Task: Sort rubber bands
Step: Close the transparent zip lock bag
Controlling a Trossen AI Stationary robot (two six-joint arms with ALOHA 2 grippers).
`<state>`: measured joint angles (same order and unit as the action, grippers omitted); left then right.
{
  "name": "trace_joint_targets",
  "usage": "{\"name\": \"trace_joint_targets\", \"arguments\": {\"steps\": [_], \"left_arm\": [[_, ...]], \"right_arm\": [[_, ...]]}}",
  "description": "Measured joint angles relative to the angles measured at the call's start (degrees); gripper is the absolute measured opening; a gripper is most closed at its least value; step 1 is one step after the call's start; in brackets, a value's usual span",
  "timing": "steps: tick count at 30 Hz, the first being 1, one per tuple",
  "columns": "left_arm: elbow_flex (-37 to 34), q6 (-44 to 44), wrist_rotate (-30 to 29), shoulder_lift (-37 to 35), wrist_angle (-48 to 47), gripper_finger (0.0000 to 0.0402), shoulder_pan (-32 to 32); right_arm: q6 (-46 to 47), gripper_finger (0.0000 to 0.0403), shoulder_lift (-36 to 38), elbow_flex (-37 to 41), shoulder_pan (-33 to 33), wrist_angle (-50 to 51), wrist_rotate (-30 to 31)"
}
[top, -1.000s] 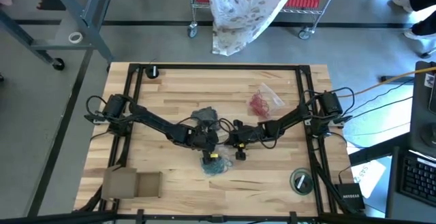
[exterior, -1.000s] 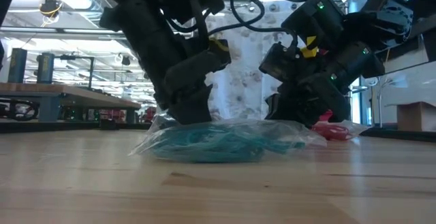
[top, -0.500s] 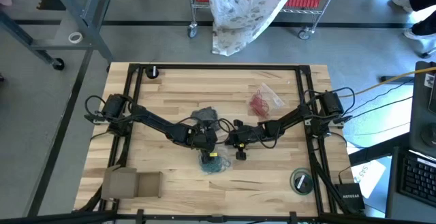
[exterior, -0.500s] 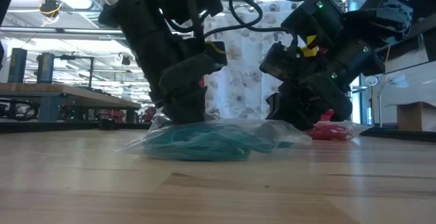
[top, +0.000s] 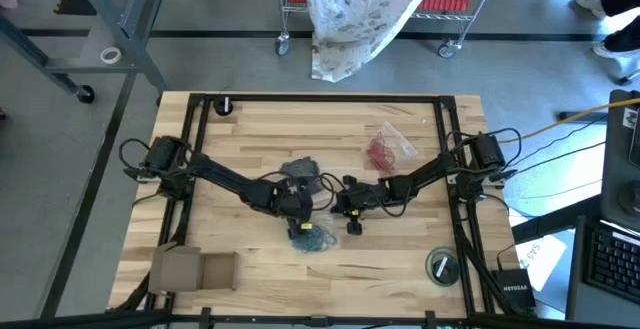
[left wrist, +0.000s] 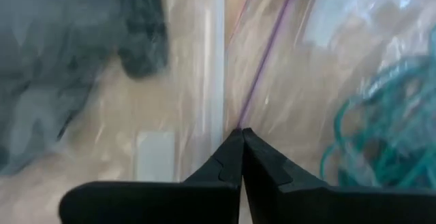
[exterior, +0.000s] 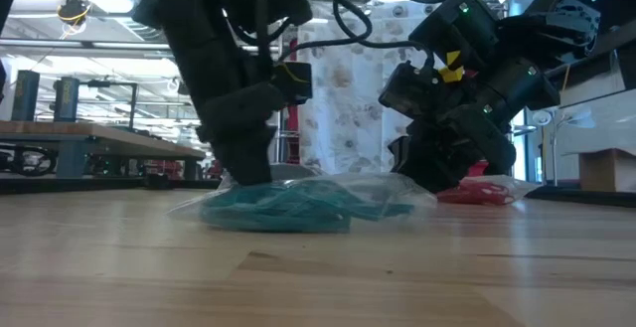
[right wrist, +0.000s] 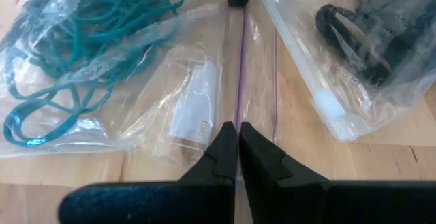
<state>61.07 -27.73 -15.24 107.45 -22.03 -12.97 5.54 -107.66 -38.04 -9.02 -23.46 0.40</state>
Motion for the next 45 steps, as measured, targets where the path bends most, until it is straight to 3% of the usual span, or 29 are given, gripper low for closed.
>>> {"name": "trace_joint_targets", "arguments": {"steps": [28,37,45], "left_arm": [[0.4,-2.9,-1.5,-0.7,-11.8,0.0001,-1.8],[2.0,0.8,-1.4,-5.2,-4.6,0.0001,-1.2],[2.0,8.4,1.9,-1.7,6.1,0.0001,1.6]], "right_arm": [[0.8,0.0014,0.1,0.0,-1.6,0.7,0.5],[0.8,0.0014,0.1,0.0,-1.5,0.3,0.5],[0.5,0.0014,0.0,0.2,-1.5,-0.5,0.5]]}}
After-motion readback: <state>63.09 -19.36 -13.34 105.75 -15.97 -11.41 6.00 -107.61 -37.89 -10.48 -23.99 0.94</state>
